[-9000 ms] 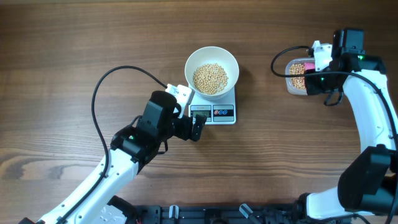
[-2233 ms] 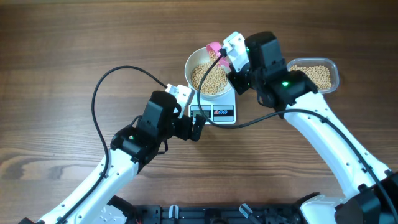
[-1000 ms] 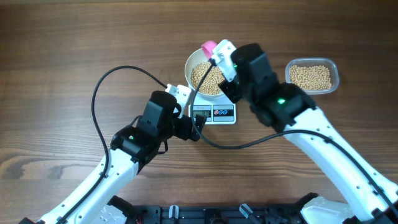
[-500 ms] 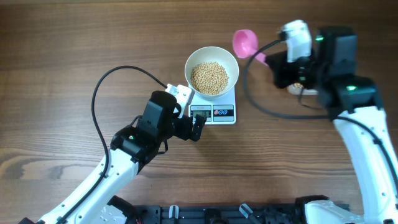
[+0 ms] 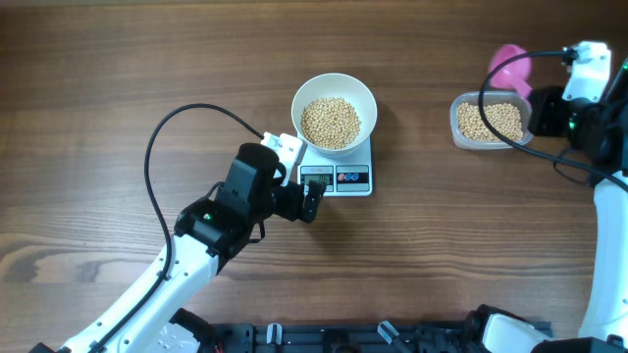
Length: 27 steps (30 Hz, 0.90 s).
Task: Scoop item into bowl and weigh 150g on scale
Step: 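Carry the empty scoop back right to the soybean container, then lower the pink scoop into the soybean container with the right gripper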
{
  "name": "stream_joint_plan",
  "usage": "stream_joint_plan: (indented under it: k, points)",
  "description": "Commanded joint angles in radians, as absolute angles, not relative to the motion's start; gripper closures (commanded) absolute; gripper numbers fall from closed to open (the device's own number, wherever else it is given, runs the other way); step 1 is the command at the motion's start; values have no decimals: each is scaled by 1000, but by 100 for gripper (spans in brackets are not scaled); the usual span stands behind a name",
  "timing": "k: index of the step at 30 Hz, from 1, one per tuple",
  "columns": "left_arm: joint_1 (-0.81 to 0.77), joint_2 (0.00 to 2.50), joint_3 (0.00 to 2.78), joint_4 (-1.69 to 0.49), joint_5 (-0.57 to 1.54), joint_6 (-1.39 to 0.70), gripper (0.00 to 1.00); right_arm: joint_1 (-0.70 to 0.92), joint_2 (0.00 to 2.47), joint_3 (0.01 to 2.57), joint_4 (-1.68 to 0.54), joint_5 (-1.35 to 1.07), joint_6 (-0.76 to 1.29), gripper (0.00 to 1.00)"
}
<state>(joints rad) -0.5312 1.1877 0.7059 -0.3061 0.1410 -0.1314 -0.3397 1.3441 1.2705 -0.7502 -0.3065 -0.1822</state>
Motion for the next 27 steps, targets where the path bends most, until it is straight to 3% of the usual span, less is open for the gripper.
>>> stream_joint_plan:
  k: [1, 18, 27]
  points:
    - [-535, 1191, 701, -304, 156, -109, 0, -339, 1343, 1294, -788, -155, -287, 96]
    - [-535, 1191, 701, -304, 156, -108, 0, -334, 1550, 1294, -840, -45, -316, 96]
    - [-535, 1191, 701, -304, 156, -109, 0, -237, 1586, 1294, -842, 99, -368, 96]
